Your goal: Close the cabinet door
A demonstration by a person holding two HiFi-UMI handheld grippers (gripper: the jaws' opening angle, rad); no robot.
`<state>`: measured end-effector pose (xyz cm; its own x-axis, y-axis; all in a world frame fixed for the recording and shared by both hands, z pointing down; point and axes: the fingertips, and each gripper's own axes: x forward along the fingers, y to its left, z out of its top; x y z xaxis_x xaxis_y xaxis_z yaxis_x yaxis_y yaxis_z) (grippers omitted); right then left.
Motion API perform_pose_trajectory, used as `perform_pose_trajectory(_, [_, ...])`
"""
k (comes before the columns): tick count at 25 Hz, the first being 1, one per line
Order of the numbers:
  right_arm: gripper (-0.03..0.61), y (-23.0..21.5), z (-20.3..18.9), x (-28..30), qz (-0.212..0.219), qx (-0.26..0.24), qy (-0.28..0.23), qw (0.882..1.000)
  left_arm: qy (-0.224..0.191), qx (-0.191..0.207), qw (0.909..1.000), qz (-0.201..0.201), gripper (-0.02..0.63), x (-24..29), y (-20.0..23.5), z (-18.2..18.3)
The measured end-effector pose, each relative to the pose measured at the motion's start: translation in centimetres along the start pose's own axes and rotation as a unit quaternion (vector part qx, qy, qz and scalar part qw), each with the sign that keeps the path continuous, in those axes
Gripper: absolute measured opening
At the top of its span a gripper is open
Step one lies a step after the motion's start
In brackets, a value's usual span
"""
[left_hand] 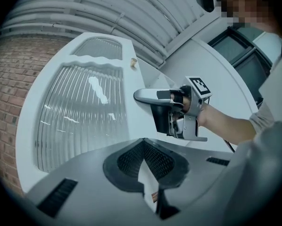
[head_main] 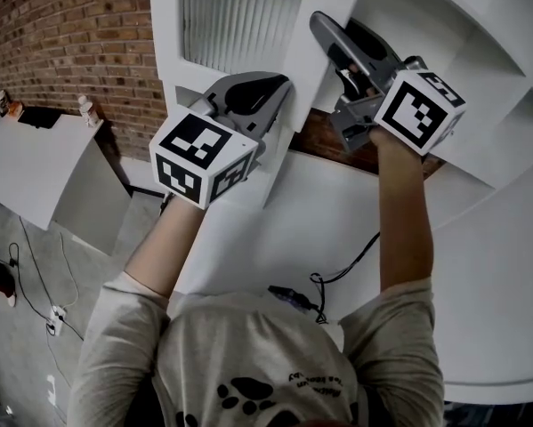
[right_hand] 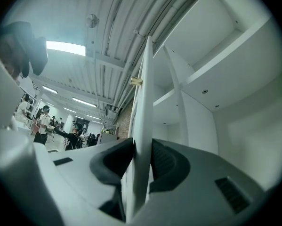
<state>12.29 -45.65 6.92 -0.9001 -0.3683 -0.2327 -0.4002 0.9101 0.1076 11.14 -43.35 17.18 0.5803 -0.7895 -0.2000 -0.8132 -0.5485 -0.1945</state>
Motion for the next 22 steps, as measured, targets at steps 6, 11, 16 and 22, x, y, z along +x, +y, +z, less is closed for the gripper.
perform_pose_trajectory(6, [0.110, 0.0, 0.0, 0.2, 0.006, -0.002, -0.004, 1.000, -0.001, -0.004, 0.9999, -0.015, 0.009, 0.7, 0.2, -0.5])
perform_pose_trajectory(11, [0.112, -0.5, -0.3, 0.2, 0.011, 0.005, -0.005, 1.000, 0.002, -0.005, 0.9998, -0.022, 0.009, 1.3, 0.6, -1.3])
perform_pose_trajectory(16, [0.115, -0.8, -0.3, 0.3, 0.013, 0.005, -0.009, 1.000, -0.003, -0.008, 0.9997, -0.024, 0.009, 1.7, 0.7, -1.5])
perform_pose_trajectory(22, [0.127, -1.2, -0.4, 0.2, -0.003, 0.003, -0.013, 1.000, -0.003, -0.010, 0.9995, -0.029, 0.009, 1.9, 0.7, -1.6])
